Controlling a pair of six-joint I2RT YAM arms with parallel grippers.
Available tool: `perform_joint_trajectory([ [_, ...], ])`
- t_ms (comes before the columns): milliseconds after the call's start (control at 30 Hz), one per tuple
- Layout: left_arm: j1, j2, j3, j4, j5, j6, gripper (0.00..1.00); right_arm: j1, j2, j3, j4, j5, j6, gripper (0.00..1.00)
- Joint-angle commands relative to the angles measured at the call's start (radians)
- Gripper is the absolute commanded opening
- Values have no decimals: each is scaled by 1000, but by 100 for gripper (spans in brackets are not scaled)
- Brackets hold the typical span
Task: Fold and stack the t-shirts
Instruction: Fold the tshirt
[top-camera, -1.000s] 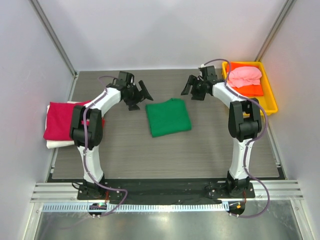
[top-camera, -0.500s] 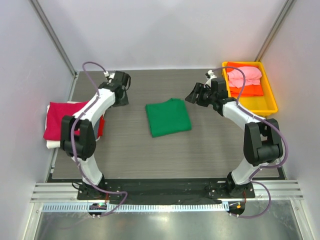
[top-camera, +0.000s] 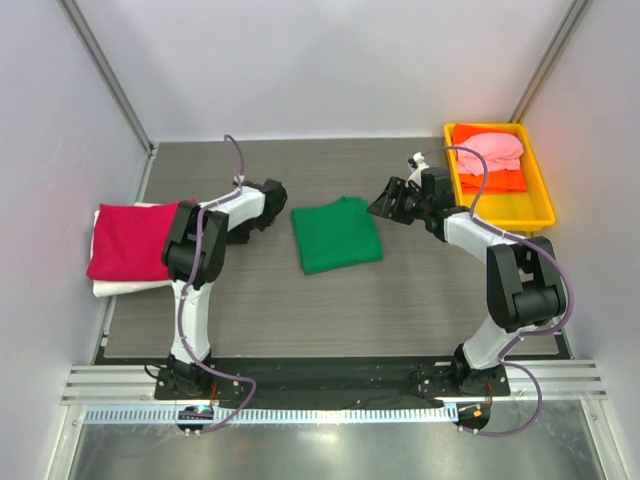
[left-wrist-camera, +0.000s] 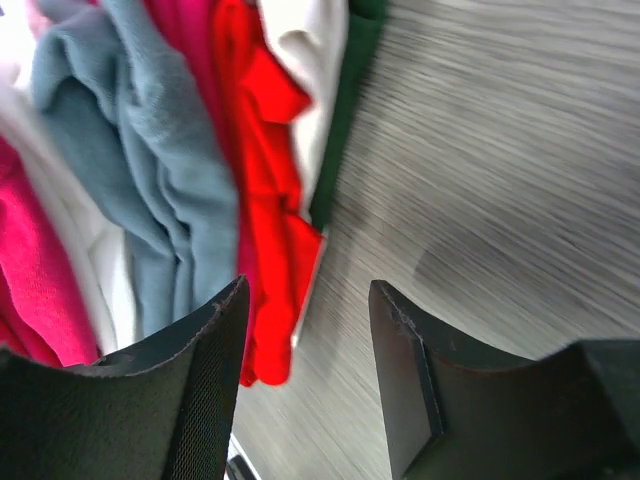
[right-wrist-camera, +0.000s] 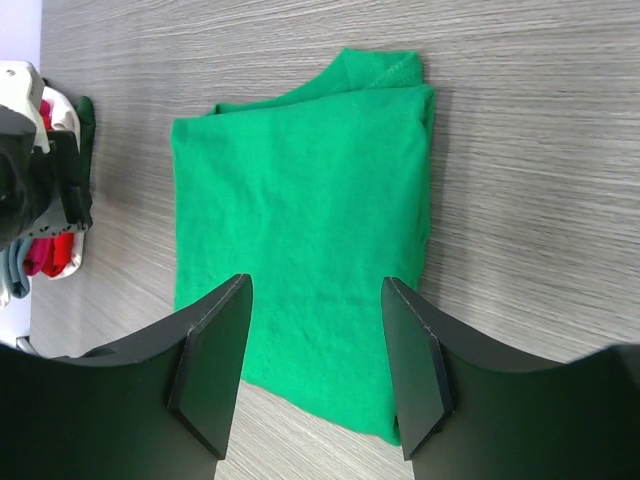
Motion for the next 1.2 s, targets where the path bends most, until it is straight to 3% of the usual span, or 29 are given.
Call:
perform_joint_trajectory([
  [0,37,-5,-28,16,-88,-39,52,1,-26,-13,78,-27,13,60],
  [267,103,40,-80,81,-33,-27,45,3,0,-17,85,-28,20,60],
  [367,115,43,-90,87,-24,-41,40,1,17,-4,49,-7,-3,69],
  [400,118,35,-93,93,-22,-39,36,3,22,2,36,1,-9,74],
  [467,123,23,-99,102,1,-41,5,3,58,37,-8,18,-26,76],
  [500,121,9,-99,105,12,-39,0,1,78,54,-22,18,-30,76],
  [633,98,-29,-82,113,78,-45,0,1,149,114,-59,6,-26,73],
  [933,-67,-60,36,99,272,-117,0,0,170,129,-63,12,-21,73],
  [967,-90,-61,59,93,285,-133,2,0,172,131,-63,10,-21,74],
  [1000,-99,-66,68,85,292,-143,12,0,177,131,-63,10,-20,74],
  [1033,-106,-75,73,82,302,-153,33,1,183,135,-63,7,-20,75],
  [1067,-109,-86,67,91,314,-168,43,0,187,143,-65,-4,-20,75],
  [1167,-110,-175,12,168,404,-170,57,-2,213,163,-68,-10,-10,75],
])
